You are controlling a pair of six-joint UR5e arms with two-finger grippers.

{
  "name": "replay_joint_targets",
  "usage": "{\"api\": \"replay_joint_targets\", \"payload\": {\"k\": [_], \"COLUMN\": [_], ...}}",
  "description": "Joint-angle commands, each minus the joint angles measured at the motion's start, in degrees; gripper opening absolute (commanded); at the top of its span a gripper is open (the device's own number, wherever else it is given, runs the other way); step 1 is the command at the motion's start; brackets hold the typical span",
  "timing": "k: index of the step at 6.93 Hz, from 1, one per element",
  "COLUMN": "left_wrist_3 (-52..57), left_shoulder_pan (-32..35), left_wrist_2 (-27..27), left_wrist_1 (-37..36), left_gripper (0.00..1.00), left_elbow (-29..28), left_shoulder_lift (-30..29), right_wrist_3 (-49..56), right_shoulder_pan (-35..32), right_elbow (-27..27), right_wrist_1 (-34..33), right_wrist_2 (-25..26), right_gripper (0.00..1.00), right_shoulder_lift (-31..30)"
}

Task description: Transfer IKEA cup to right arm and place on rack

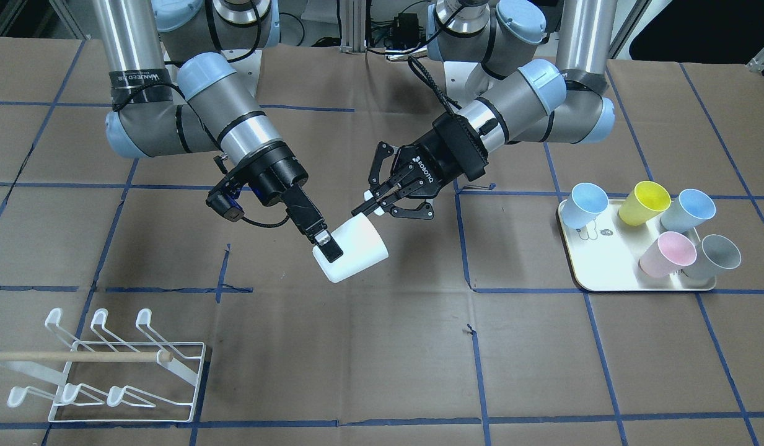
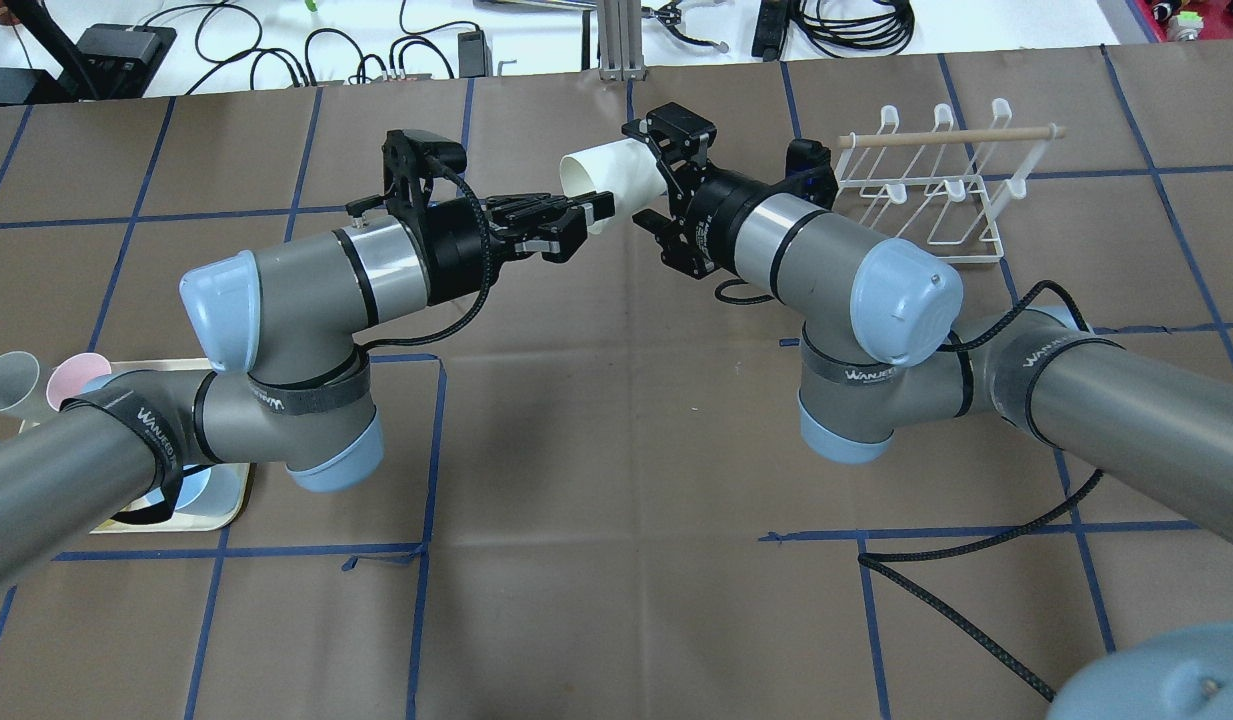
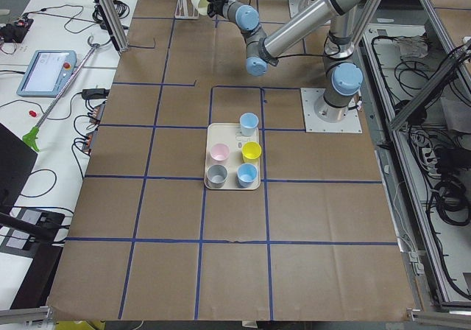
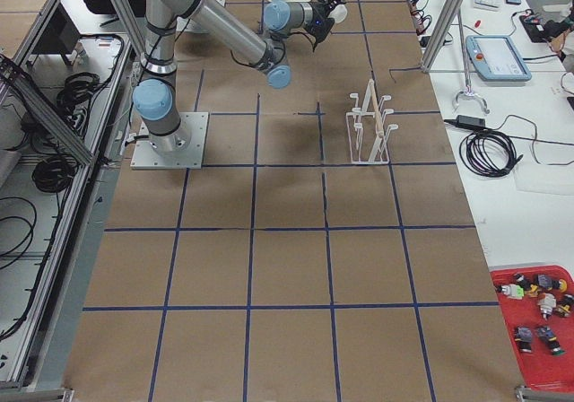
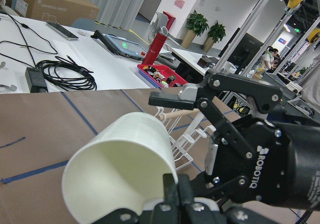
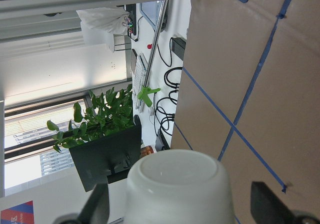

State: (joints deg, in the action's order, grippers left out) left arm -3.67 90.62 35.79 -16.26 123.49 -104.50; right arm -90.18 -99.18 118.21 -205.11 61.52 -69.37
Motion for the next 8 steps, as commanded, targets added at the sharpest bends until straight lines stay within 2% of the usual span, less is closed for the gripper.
{"api": "replay_joint_targets", "payload": {"k": [1, 7, 8], "left_wrist_3": [-0.1, -1.0, -1.1], "left_shoulder_pan": [0.0, 0.0, 0.0], "left_wrist_2": [0.1, 0.2, 0.2], "left_wrist_1": [0.0, -0.1, -0.1], "left_gripper": [0.0, 0.0, 0.0], "left_elbow": [0.0, 0.0, 0.0], "left_shoulder_lift": [0.0, 0.1, 0.1], "right_wrist_3": [0.0, 0.4, 0.4], "right_shoulder_pan": [-0.2, -0.1, -0.1], "right_elbow": [-1.0, -0.7, -0.8], "right_wrist_1": [0.1, 1.1, 1.4], "right_wrist_2": [0.0, -0.3, 0.0], "right_gripper": [0.99, 1.0, 0.97], "right_shoulder_lift": [0.5, 0.5, 0.5]}}
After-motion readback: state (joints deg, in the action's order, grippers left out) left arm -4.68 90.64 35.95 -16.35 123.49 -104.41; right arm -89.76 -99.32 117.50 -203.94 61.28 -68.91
